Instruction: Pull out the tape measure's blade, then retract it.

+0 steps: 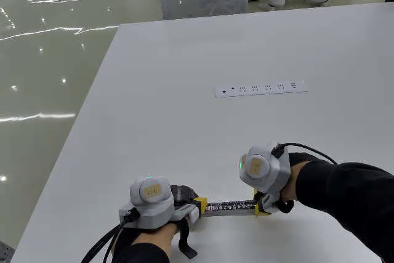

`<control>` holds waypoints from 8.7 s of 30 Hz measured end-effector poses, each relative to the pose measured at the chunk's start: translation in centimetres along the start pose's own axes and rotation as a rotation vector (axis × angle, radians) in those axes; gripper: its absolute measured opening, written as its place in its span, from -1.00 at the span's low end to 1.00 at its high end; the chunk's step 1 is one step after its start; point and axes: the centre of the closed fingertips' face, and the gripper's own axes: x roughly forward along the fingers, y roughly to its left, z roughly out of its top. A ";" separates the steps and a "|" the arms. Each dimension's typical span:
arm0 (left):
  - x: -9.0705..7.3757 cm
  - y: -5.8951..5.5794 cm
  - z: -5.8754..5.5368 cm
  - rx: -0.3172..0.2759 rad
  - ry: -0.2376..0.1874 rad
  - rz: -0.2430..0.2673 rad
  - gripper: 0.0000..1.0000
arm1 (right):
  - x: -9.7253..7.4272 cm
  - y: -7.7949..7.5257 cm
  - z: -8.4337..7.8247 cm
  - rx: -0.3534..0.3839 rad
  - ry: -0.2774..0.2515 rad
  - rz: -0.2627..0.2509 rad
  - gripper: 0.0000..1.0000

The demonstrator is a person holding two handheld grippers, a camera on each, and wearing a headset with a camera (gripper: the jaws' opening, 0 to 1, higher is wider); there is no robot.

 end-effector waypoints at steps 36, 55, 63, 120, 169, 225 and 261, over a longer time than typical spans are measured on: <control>0.0 -0.1 0.0 -0.004 -0.003 -0.001 0.27 | 1.1 0.3 3.1 -0.006 -0.006 -0.006 -0.84; -0.2 0.0 0.0 -0.028 0.001 -0.039 0.25 | 1.2 0.4 3.4 -0.018 -0.041 0.002 -0.84; -0.2 -0.1 0.0 -0.022 0.005 -0.043 0.25 | 1.3 0.4 3.7 -0.033 -0.041 0.000 -0.85; 0.0 -0.2 -0.1 -0.025 0.012 -0.055 0.27 | 1.9 0.4 5.8 0.001 -0.181 0.003 -0.87; 0.0 -0.3 -0.2 -0.034 0.009 -0.075 0.27 | 2.5 0.7 7.8 0.017 -0.278 0.018 -0.84; -0.1 -0.1 -0.1 -0.050 0.010 -0.087 0.27 | 3.2 1.2 10.3 0.025 -0.341 0.026 -0.82; -2.1 -0.3 0.7 0.205 -0.029 -0.209 0.78 | -0.7 1.1 6.4 0.170 -0.394 -0.094 -0.60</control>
